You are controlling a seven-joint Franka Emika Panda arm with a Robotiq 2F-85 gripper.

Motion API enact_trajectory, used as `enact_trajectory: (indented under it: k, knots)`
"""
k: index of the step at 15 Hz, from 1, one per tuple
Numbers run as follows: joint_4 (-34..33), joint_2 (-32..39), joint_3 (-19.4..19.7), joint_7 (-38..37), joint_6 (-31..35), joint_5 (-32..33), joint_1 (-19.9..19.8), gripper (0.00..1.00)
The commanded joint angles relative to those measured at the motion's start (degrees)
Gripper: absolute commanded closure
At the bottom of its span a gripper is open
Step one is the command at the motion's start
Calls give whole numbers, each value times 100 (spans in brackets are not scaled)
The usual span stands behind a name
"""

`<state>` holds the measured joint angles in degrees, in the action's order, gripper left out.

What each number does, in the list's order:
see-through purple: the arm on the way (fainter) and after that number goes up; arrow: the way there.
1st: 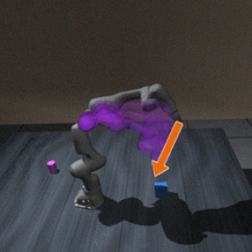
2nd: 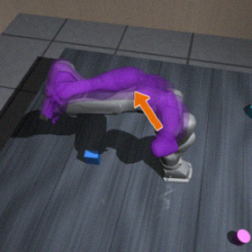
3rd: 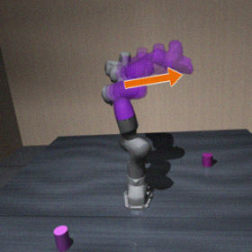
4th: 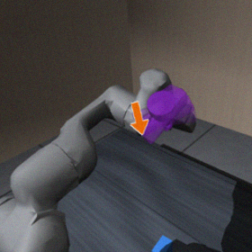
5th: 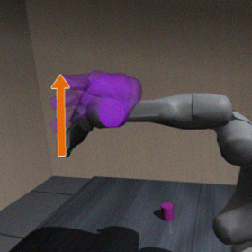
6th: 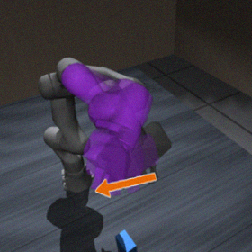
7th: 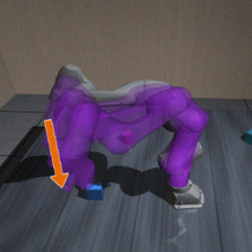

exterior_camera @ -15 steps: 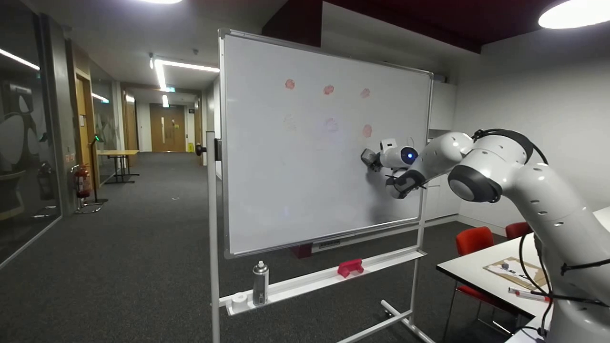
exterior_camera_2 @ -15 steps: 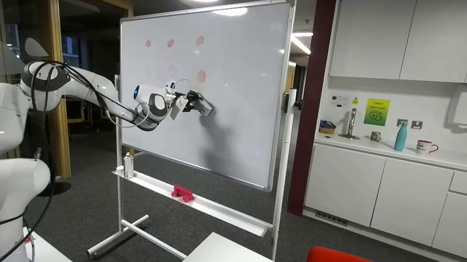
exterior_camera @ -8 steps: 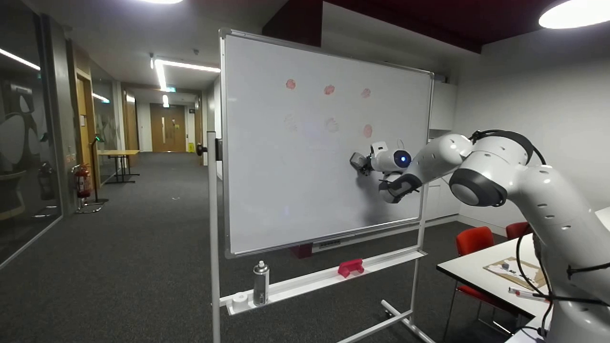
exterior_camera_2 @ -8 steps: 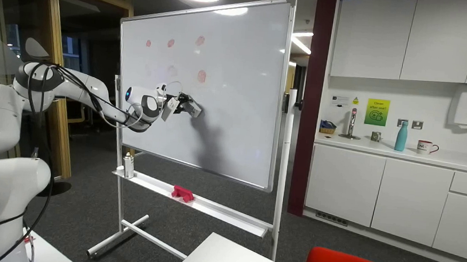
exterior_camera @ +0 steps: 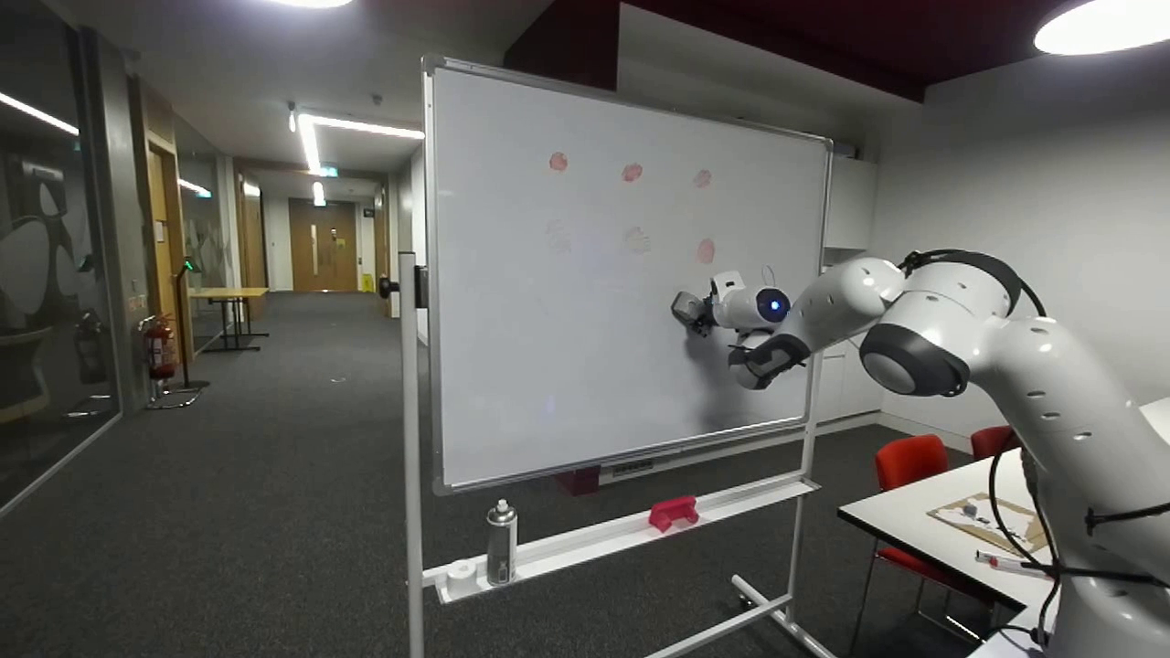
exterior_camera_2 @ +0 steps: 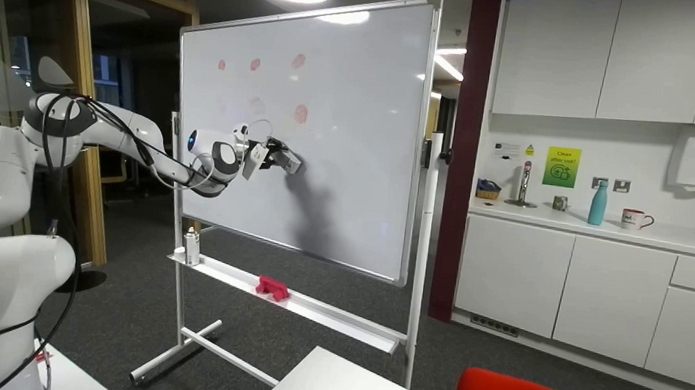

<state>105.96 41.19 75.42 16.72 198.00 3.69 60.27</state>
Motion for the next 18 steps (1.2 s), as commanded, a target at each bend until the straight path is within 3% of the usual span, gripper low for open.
enact_trajectory:
  k: [1,6,11,15,18]
  knots:
    - [-437,-225,-83,331,0,398,-459,65]
    - [-486,-629,-144,440,0,712,-760,65]
    - [-716,-925,-273,478,0,926,-1316,65]
    - [-900,-852,-490,359,0,1018,-1744,65]
    - [-895,-749,-641,369,1,1082,-1835,65]
